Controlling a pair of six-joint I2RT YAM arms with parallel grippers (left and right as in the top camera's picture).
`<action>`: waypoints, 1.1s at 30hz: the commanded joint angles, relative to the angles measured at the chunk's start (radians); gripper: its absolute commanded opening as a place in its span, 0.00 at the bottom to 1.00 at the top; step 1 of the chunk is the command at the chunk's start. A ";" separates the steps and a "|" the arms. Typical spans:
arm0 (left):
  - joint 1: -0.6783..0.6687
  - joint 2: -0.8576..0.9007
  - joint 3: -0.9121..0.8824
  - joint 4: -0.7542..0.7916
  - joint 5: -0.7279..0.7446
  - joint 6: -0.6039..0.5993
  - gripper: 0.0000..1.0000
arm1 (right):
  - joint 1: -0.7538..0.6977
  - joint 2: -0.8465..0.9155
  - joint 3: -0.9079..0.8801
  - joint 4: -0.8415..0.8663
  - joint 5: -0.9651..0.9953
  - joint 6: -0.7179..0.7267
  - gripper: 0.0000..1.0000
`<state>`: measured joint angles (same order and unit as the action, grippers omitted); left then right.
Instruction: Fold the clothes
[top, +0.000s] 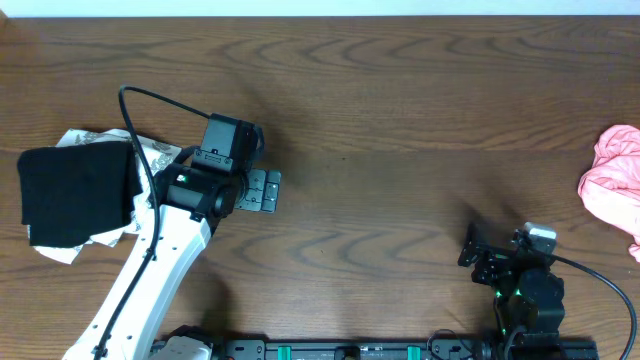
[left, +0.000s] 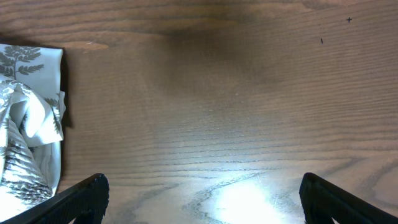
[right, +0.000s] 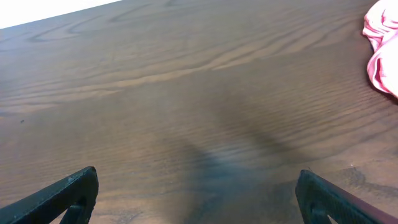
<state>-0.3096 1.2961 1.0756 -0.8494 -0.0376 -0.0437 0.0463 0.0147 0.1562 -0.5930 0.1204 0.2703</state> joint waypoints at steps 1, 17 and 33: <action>-0.003 0.004 0.009 -0.003 -0.016 0.017 0.98 | 0.009 -0.007 -0.002 0.001 -0.008 0.006 0.99; -0.004 -0.031 -0.018 -0.002 -0.016 0.017 0.98 | 0.009 -0.007 -0.002 0.002 -0.008 0.006 0.99; 0.217 -0.720 -0.639 0.522 0.186 0.095 0.98 | 0.009 -0.007 -0.002 0.001 -0.008 0.006 0.99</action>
<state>-0.1429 0.6670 0.5125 -0.3370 0.0498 0.0296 0.0467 0.0147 0.1558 -0.5919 0.1112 0.2703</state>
